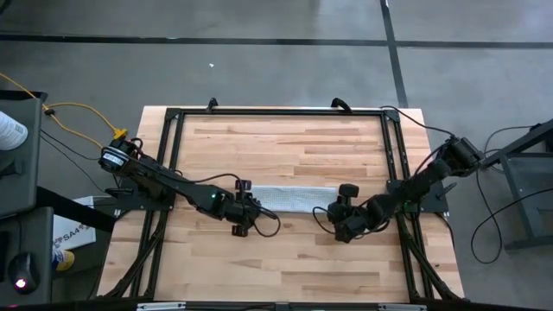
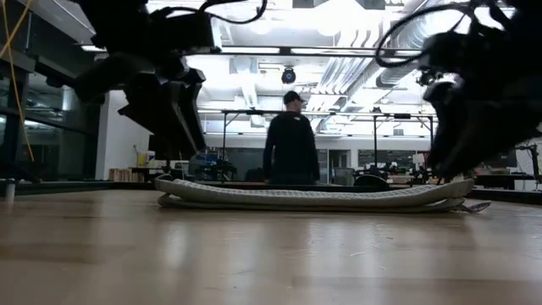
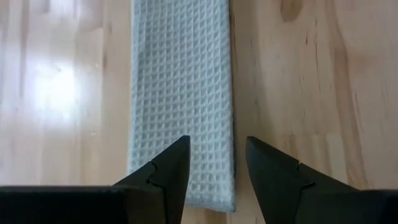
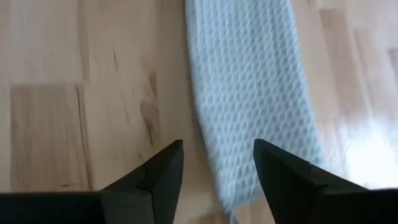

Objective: Fold microfiber towels
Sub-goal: Fold the gray microfiber towel

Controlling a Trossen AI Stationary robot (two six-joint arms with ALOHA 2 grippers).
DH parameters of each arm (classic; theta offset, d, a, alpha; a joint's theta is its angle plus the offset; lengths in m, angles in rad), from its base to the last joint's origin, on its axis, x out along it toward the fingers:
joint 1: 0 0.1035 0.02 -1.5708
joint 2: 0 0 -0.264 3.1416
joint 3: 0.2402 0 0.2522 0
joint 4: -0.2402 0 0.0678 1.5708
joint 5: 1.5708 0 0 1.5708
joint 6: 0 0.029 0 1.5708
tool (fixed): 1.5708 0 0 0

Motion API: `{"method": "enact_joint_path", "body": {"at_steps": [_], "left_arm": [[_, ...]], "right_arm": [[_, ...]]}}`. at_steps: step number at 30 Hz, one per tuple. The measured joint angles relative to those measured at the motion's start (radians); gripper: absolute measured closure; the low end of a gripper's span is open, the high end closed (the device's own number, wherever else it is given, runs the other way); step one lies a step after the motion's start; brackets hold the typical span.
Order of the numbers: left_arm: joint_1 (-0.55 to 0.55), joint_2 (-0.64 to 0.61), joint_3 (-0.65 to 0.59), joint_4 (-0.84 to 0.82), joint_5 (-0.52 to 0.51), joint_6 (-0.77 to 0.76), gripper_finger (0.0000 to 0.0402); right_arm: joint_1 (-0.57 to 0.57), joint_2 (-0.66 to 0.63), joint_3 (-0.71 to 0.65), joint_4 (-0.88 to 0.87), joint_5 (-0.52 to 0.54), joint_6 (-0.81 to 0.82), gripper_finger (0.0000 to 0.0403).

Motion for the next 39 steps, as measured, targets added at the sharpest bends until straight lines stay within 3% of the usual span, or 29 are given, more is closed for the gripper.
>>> {"method": "enact_joint_path", "body": {"at_steps": [5,17,21,30,34,39], "left_arm": [[0.031,0.0,0.01,-0.029,0.003,0.025,0.0249],[0.178,0.0,0.01,-0.033,0.168,0.116,0.0249],[0.179,0.0,0.009,-0.002,0.179,0.163,0.0249],[0.193,-0.001,-0.057,0.056,0.23,0.182,0.0249],[0.213,-0.001,-0.091,0.091,0.248,0.175,0.0256],[0.229,-0.001,-0.093,0.116,0.275,0.206,0.0303]], "right_arm": [[-0.036,0.0,0.045,-0.006,0.001,-0.017,0.0213],[-0.137,0.0,0.064,0.008,-0.041,0.107,0.022],[-0.156,0.0,0.064,0.008,-0.059,0.131,0.0257],[-0.19,0.0,0.064,0.015,-0.135,0.197,0.0389],[-0.193,0.0,0.064,0.022,-0.155,0.244,0.0398],[-0.195,0.0,0.057,0.024,-0.167,0.297,0.04]]}}
